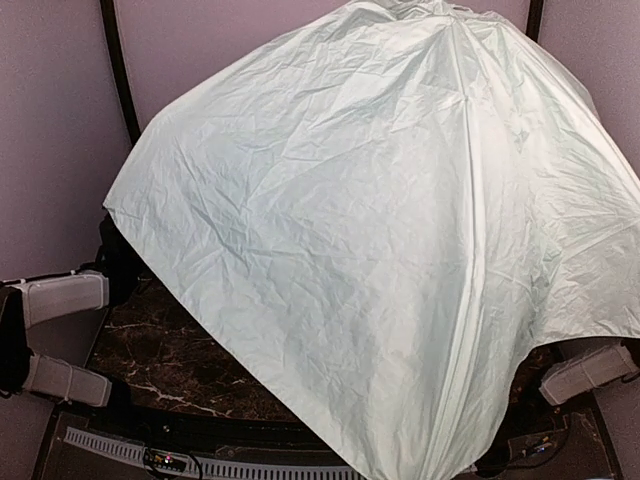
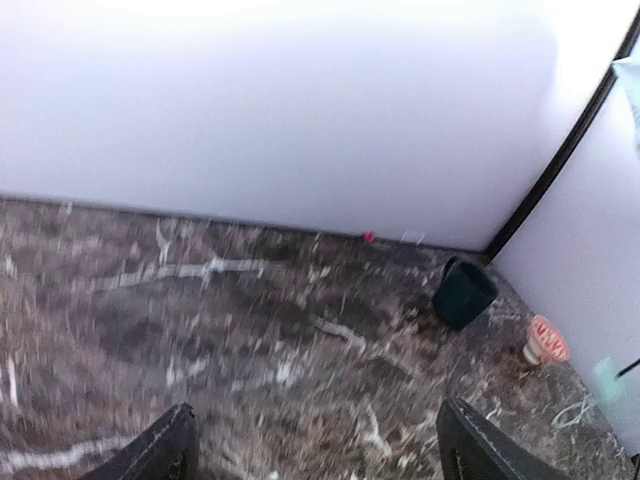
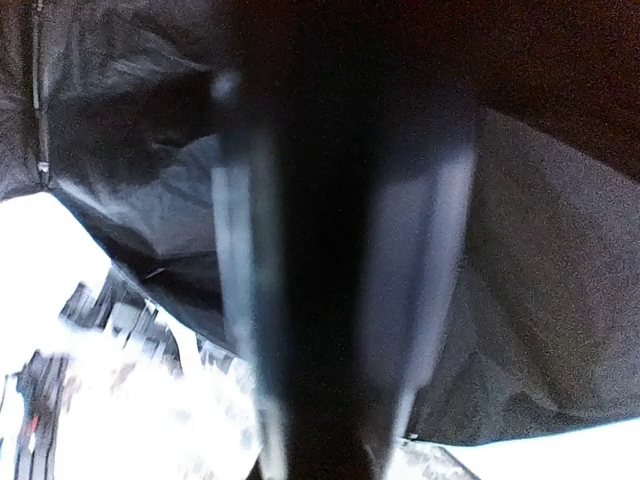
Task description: Put away the umbrella
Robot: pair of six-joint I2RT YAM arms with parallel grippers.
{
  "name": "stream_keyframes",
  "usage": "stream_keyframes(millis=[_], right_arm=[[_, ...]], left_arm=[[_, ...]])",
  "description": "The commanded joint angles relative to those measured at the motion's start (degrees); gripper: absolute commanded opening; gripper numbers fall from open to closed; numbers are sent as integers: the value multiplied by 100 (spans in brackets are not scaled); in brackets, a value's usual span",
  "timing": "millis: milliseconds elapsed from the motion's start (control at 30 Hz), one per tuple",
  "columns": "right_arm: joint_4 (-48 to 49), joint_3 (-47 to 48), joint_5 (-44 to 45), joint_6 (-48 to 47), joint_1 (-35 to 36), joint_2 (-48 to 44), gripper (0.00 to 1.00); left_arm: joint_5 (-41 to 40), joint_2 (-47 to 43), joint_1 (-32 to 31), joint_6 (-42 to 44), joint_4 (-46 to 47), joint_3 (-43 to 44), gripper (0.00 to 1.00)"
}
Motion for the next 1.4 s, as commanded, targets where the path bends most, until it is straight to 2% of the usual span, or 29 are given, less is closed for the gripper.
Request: stream_keyframes(millis=[0,133,233,333,467,667,933,1100,1233,1367], right_arm=[[-754,-478,-1108,-796,-27,8,0],[-187,-931,-1317,-654,-25,10,0],[364,-1094,-1366,-441,17,155,0],[463,-923,-1442,-373,144,486,0],[566,-738,-1443,-485,552,912,0],[615,-148,-1561,-734,1106,1513,0],[547,459,-1751,-626,1313,2282,0],[611,487,-1694,-545,1304,2373,0],[842,89,-1637,-494,1212,2161,0],[1024,-152,-1768,-140,1020,1977,0]], left_arm=[[781,-346,49,284,-218,1301,85],[2035,-516,-120,363,-232,1934,85],[2518,-552,-748,553,-208,2147,85],[2906,-454,-1345,712,-128,2212,90],[2890,-46,-1853,796,-235,2517,95],[2951,344,-2265,841,-244,3251,98],[2514,568,-2998,1495,-688,3886,93],[1927,654,-3484,2188,-1468,4247,91],[556,883,-3841,2877,-2458,4604,88],[-296,985,-3854,3014,-2993,4723,86]])
